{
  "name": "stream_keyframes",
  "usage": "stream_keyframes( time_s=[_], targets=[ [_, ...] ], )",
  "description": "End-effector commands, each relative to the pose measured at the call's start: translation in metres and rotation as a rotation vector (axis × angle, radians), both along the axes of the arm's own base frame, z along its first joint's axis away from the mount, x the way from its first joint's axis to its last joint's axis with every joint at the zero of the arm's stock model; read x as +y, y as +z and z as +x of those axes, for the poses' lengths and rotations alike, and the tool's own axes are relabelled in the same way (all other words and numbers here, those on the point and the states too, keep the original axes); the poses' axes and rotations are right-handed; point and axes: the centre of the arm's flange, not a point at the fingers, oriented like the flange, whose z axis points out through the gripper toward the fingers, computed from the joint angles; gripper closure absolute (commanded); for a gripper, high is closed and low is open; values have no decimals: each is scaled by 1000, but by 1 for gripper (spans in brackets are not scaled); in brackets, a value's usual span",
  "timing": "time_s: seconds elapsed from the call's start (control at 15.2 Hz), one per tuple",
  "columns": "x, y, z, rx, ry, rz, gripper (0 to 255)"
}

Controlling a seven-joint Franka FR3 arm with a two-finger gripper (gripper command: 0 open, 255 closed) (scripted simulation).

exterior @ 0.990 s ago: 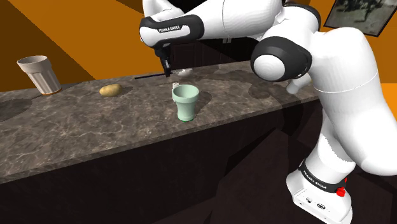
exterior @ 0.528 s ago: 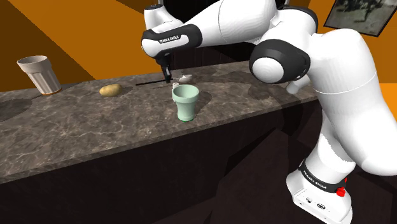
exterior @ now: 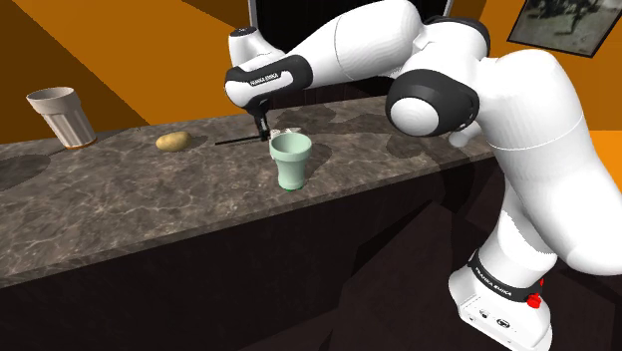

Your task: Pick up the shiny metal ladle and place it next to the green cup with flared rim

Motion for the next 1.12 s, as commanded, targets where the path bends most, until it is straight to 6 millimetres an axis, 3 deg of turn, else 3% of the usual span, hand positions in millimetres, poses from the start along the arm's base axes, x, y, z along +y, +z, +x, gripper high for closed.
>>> stream_keyframes(
  time_s=[0.0,0.33,0.4,0.73,0.99,1.06],
  targets=[
    [0,-2,0,-1,0,0,255],
    [0,-2,0,-1,0,0,255],
    [0,-2,0,-1,0,0,0],
    [0,-2,0,-1,0,0,0],
    [9,46,-9,-1,0,0,0],
    [9,46,-9,-1,0,0,0]
  ],
)
